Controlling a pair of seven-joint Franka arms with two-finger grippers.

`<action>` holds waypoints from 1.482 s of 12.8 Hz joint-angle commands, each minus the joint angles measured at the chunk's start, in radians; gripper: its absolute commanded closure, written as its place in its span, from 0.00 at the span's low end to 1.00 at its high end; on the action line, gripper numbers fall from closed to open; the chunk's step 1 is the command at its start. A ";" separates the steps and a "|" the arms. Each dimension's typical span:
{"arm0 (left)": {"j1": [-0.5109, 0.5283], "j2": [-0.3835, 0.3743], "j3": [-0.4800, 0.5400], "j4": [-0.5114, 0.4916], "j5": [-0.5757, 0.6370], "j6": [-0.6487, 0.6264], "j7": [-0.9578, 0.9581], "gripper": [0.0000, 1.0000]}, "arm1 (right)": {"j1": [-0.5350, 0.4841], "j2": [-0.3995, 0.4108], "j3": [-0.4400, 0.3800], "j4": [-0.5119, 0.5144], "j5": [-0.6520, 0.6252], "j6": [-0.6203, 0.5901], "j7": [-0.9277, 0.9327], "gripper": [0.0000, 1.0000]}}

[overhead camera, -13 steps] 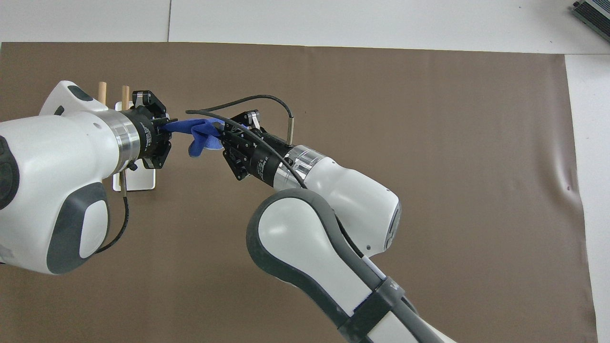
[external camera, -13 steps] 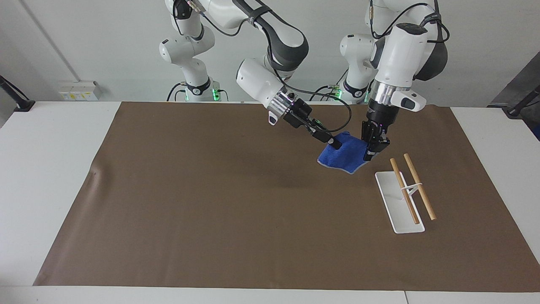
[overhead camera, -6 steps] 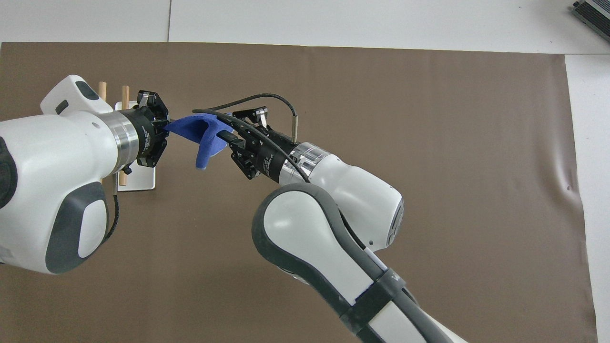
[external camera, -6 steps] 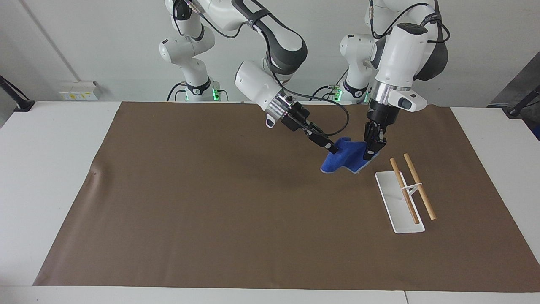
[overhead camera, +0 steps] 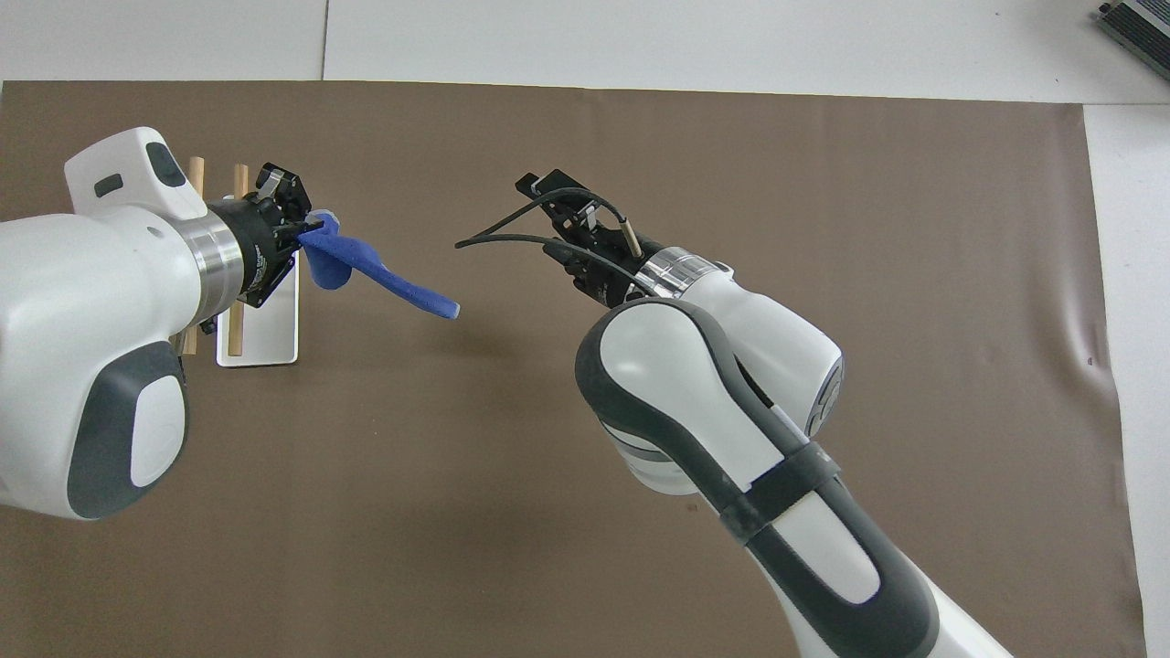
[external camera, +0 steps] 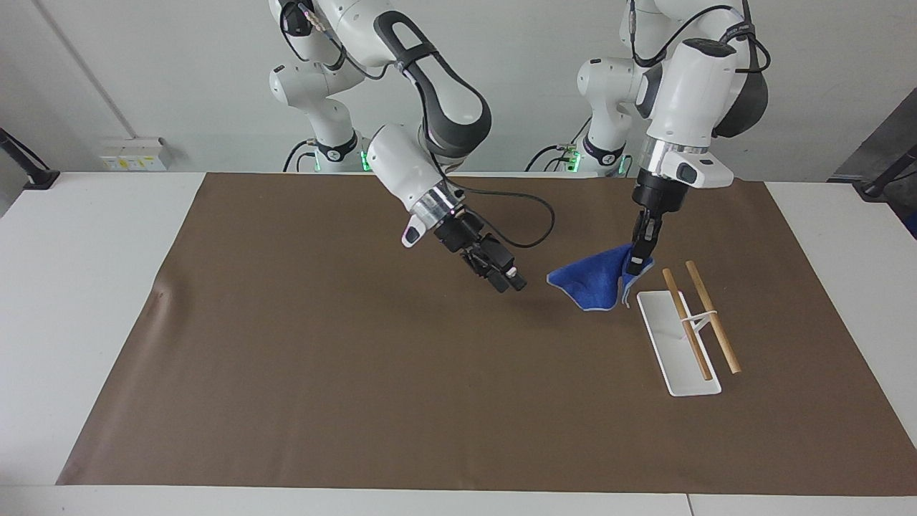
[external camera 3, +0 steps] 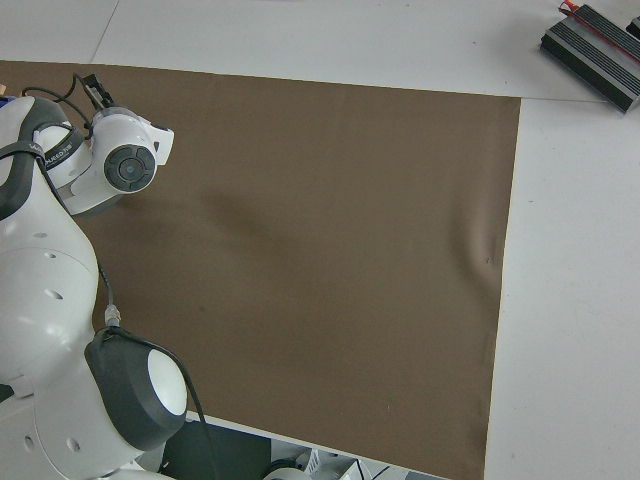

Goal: Right arm passes towel to left arm to hang
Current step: 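Open the right gripper and withdraw it while the left gripper holds, then lift the towel with the left gripper above the wooden dowels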

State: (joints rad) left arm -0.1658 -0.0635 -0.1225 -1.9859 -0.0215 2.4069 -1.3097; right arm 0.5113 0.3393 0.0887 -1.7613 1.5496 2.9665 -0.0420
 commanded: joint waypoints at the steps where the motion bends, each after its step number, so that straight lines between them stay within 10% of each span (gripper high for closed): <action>1: 0.014 -0.012 0.030 -0.020 -0.012 0.008 0.115 1.00 | -0.088 -0.026 0.006 -0.082 -0.141 0.000 -0.140 0.00; 10: 0.017 -0.016 0.199 -0.024 -0.011 -0.072 0.191 1.00 | -0.425 -0.020 0.003 -0.052 -1.217 -0.367 -0.139 0.00; 19: 0.019 -0.027 0.261 -0.017 0.067 -0.206 -0.020 1.00 | -0.494 -0.120 -0.058 0.175 -1.623 -0.892 -0.139 0.00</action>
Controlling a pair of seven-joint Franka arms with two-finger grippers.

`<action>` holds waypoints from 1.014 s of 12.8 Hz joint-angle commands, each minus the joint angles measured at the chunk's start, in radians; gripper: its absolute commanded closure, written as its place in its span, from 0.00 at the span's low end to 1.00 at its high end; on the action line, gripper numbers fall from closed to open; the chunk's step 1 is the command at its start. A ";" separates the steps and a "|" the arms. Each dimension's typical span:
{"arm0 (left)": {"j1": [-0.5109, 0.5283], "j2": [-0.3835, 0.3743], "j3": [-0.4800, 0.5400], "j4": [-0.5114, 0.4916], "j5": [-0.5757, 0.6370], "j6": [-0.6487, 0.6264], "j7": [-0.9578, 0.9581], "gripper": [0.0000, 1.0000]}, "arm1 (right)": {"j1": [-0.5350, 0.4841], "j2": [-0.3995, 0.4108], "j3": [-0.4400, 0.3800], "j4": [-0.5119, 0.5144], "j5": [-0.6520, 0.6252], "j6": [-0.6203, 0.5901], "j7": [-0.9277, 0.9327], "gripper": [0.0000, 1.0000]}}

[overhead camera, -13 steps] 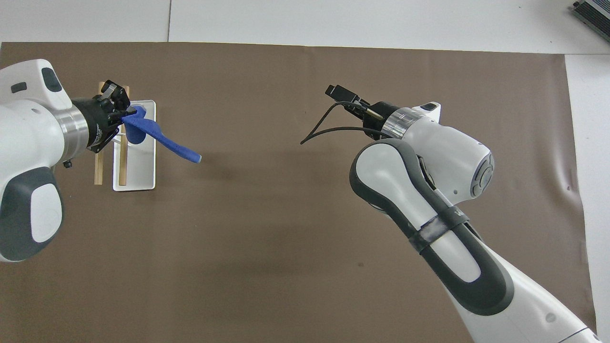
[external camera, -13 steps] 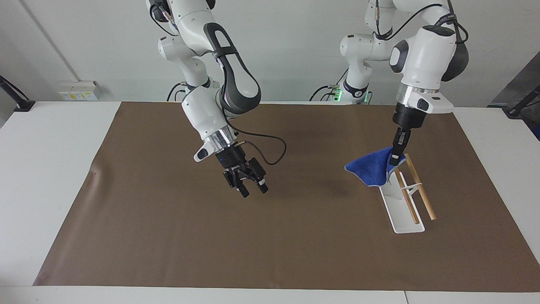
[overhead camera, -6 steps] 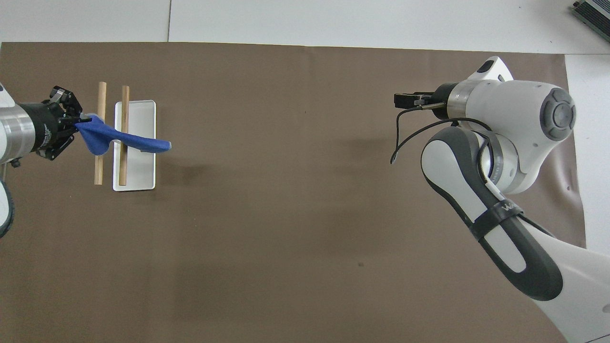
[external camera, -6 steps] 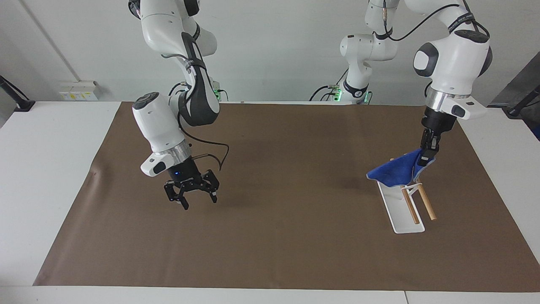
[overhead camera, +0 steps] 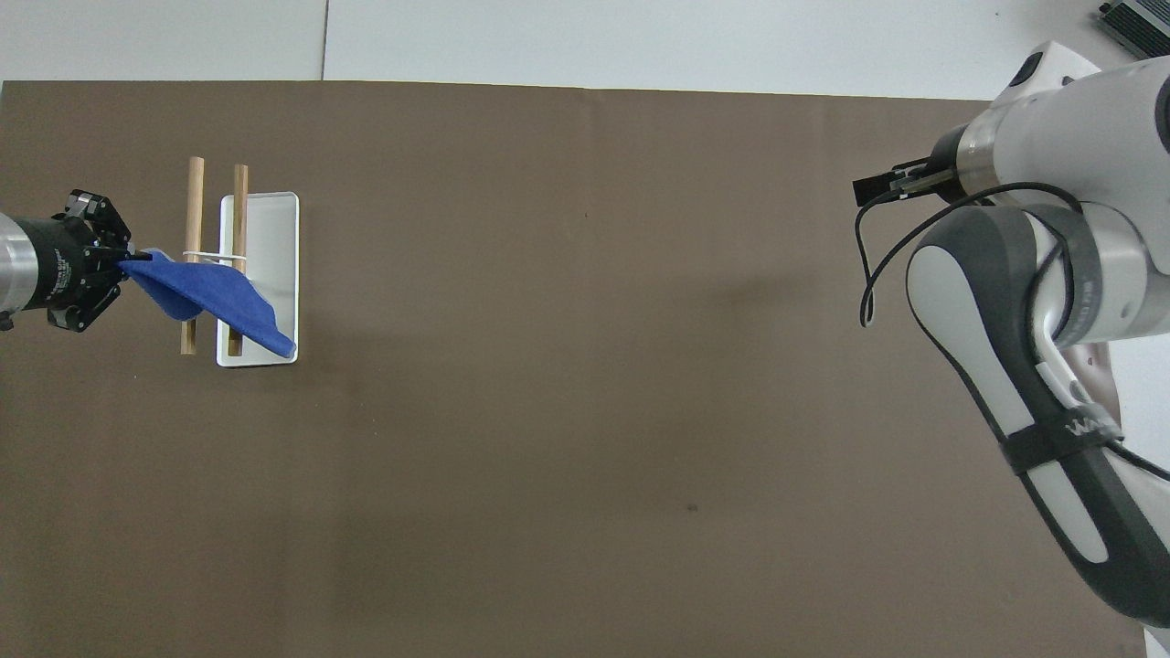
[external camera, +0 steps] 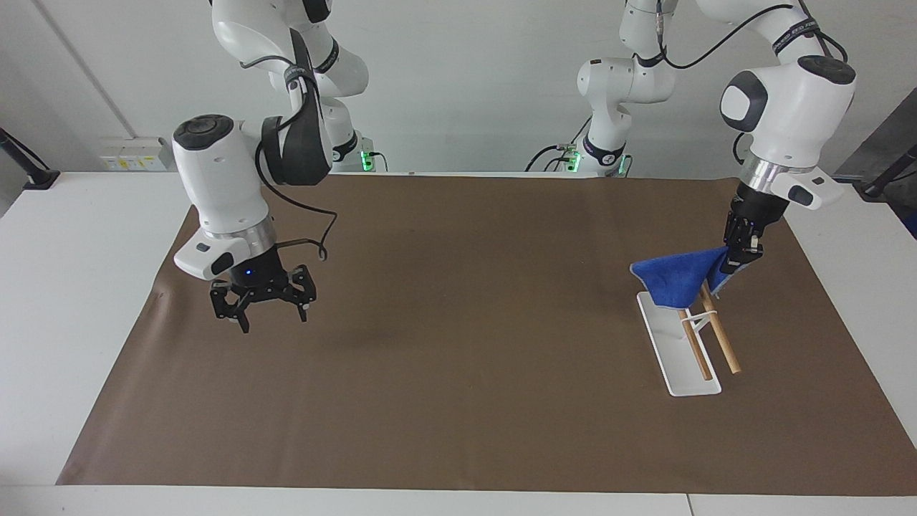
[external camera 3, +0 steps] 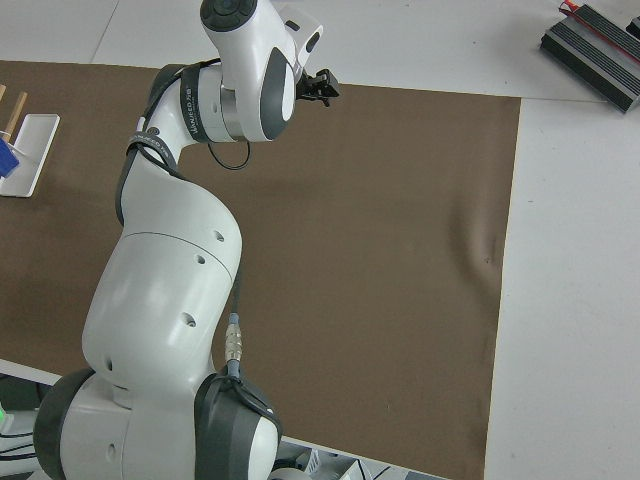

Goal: Right arm passes towel to left arm to hang
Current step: 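Lift the towel with the left gripper above the wooden dowels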

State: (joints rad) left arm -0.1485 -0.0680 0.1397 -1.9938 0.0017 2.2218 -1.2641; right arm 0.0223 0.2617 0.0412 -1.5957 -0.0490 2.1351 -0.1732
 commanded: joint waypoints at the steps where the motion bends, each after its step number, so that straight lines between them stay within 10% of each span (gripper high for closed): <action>1: 0.001 -0.019 -0.002 -0.003 0.061 -0.019 -0.092 1.00 | -0.002 -0.073 -0.026 0.010 -0.023 -0.107 -0.006 0.00; 13: -0.013 0.040 -0.014 0.036 0.073 0.278 -0.087 1.00 | 0.011 -0.272 -0.135 0.025 0.121 -0.570 0.382 0.00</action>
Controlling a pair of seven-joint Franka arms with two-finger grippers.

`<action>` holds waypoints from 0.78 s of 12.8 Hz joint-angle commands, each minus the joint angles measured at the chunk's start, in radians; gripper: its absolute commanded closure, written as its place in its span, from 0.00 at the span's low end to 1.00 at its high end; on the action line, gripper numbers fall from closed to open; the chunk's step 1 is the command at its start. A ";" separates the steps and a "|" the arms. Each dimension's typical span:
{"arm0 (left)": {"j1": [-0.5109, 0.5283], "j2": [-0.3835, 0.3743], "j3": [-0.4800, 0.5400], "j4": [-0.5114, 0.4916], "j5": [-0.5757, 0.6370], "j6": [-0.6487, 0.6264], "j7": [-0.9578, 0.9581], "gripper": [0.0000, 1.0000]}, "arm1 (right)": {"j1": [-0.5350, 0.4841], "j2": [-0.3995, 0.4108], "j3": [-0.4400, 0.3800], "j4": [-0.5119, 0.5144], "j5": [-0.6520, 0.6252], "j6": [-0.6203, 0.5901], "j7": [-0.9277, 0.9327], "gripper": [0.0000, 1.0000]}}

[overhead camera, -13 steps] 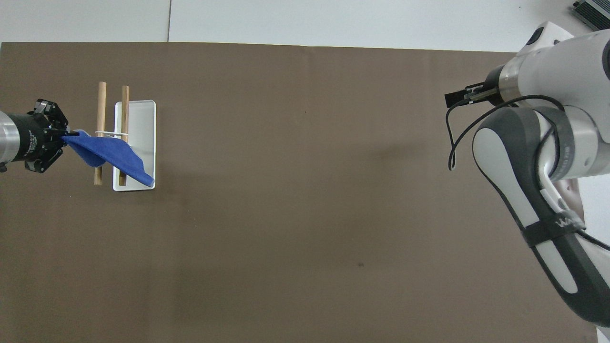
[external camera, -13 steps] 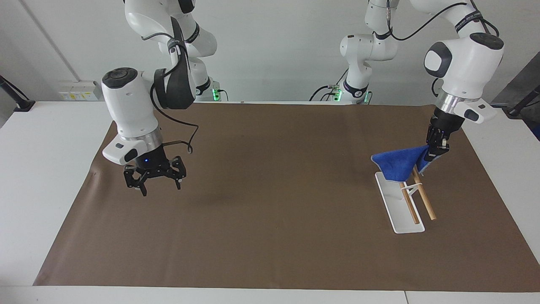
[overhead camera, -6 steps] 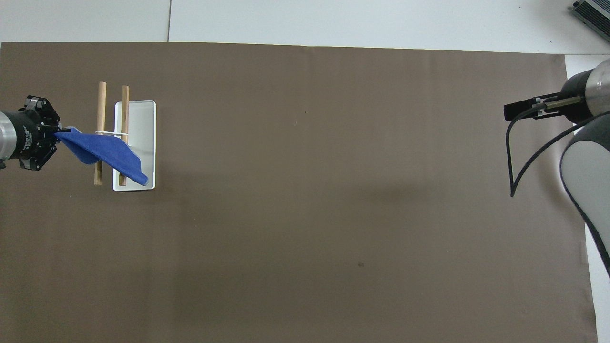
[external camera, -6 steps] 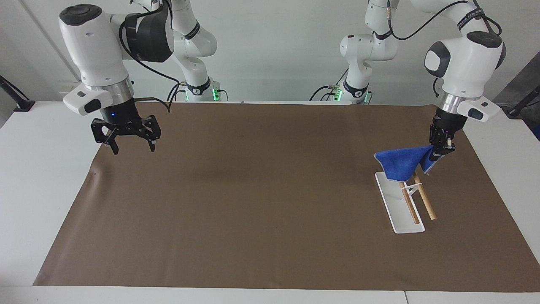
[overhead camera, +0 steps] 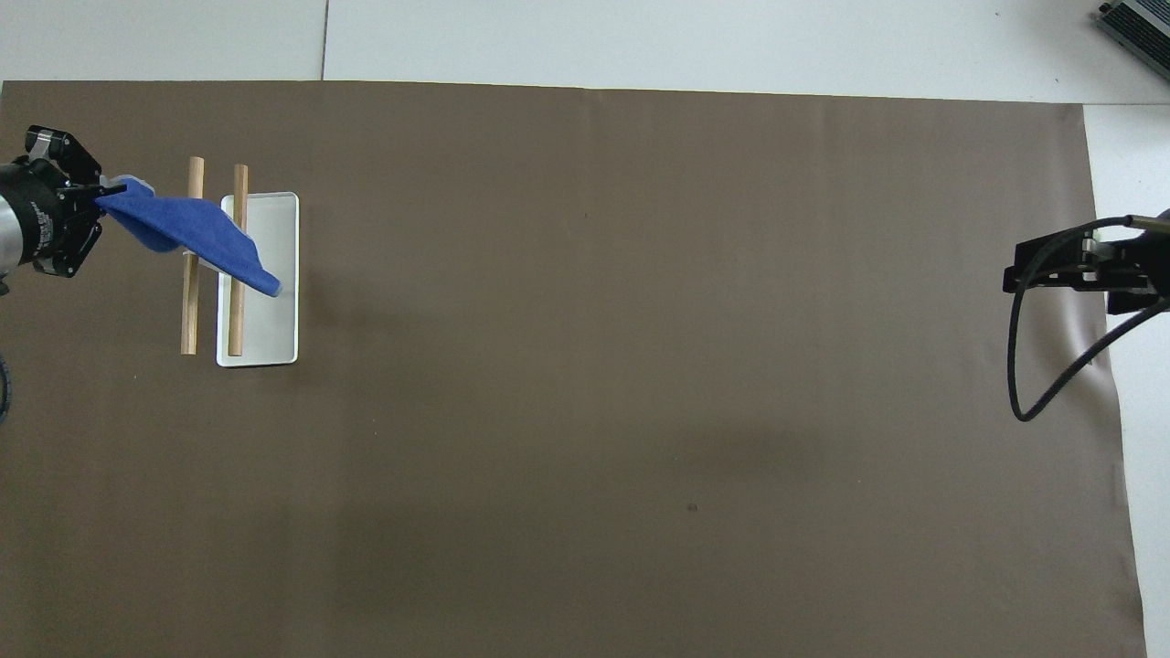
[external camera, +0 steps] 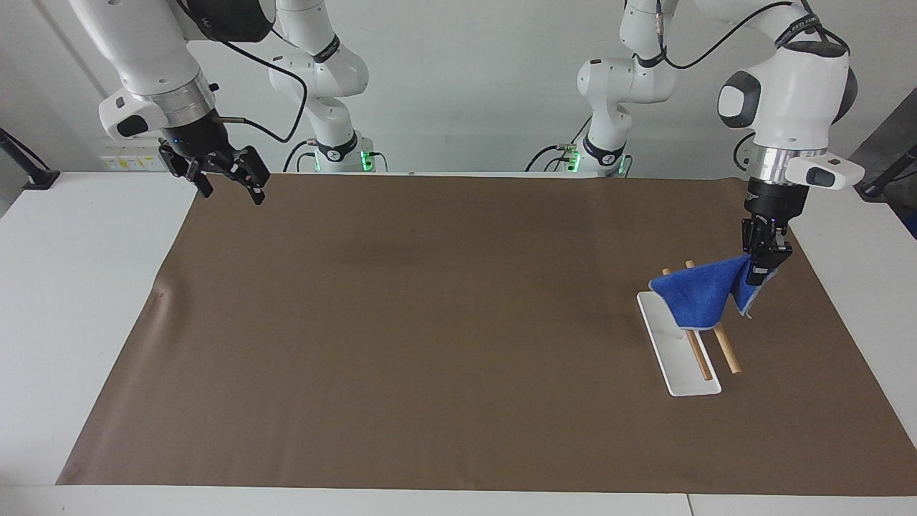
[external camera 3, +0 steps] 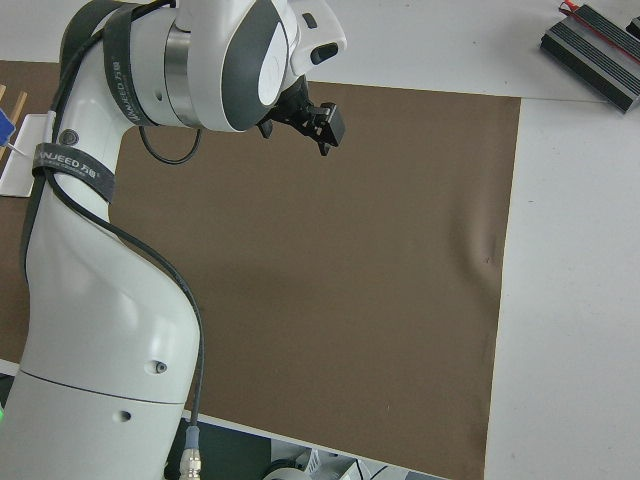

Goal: Right arm passes towel to left arm to hang
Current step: 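Lift the towel with the left gripper above the wooden dowels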

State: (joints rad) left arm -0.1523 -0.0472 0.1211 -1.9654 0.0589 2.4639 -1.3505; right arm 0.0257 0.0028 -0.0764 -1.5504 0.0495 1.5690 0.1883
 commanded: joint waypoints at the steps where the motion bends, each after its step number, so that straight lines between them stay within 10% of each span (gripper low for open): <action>1: -0.010 0.041 0.003 0.010 0.016 0.061 0.002 1.00 | 0.010 -0.014 -0.019 -0.017 0.017 -0.013 0.004 0.00; 10: -0.012 0.133 -0.008 0.011 0.018 0.193 0.064 1.00 | 0.005 -0.081 -0.042 -0.086 0.007 -0.054 -0.099 0.00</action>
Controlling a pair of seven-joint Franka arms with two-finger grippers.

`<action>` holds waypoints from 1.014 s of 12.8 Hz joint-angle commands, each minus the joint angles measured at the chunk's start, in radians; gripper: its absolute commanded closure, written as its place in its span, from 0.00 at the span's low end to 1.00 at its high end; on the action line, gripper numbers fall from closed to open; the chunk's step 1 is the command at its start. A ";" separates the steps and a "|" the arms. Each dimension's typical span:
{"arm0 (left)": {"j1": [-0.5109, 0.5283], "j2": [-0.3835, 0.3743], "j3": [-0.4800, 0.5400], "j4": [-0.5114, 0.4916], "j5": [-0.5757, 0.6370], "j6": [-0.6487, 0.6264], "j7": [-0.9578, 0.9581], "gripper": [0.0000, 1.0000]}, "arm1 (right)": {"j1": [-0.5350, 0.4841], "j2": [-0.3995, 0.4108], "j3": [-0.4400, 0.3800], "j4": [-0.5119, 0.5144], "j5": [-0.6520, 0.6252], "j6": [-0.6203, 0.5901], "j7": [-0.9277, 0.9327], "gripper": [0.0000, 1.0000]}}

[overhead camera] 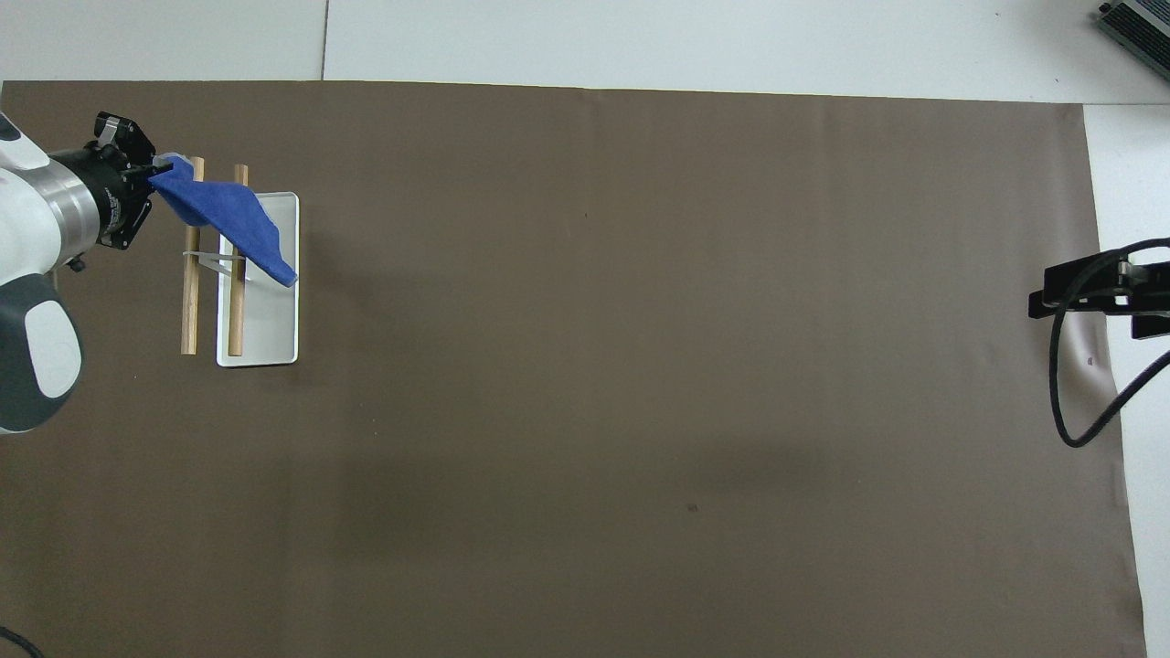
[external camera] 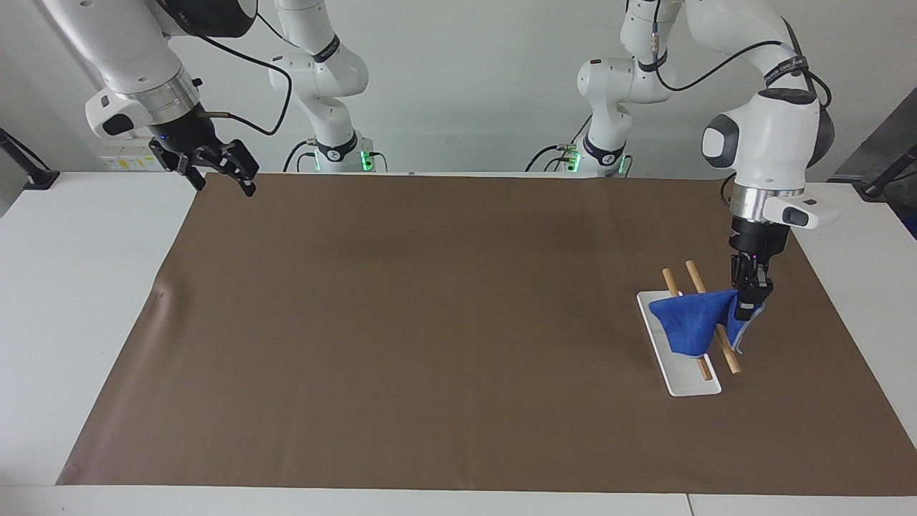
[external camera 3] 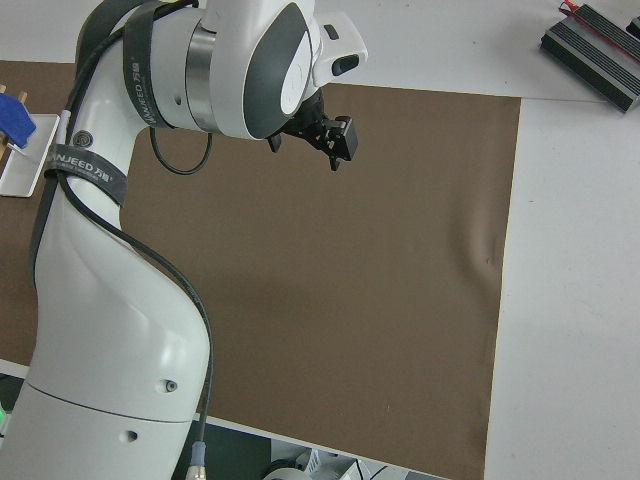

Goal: Right arm passes towel to left arm to hang
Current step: 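Lift the towel with the left gripper above the wooden dowels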

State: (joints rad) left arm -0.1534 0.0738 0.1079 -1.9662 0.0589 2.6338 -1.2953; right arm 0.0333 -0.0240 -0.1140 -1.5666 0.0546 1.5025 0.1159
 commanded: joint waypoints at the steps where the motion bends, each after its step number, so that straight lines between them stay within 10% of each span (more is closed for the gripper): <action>1: -0.011 0.014 0.003 0.010 0.018 0.028 0.010 1.00 | 0.008 -0.057 -0.006 -0.070 -0.015 0.015 -0.025 0.00; 13: 0.002 0.049 -0.024 0.007 0.016 0.012 0.312 1.00 | 0.010 -0.053 0.004 -0.069 -0.079 0.073 -0.068 0.00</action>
State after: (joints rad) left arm -0.1533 0.1166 0.0764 -1.9670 0.0594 2.6439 -1.0586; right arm 0.0376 -0.0565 -0.1124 -1.6061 -0.0059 1.5469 0.0684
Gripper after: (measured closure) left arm 0.978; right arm 0.000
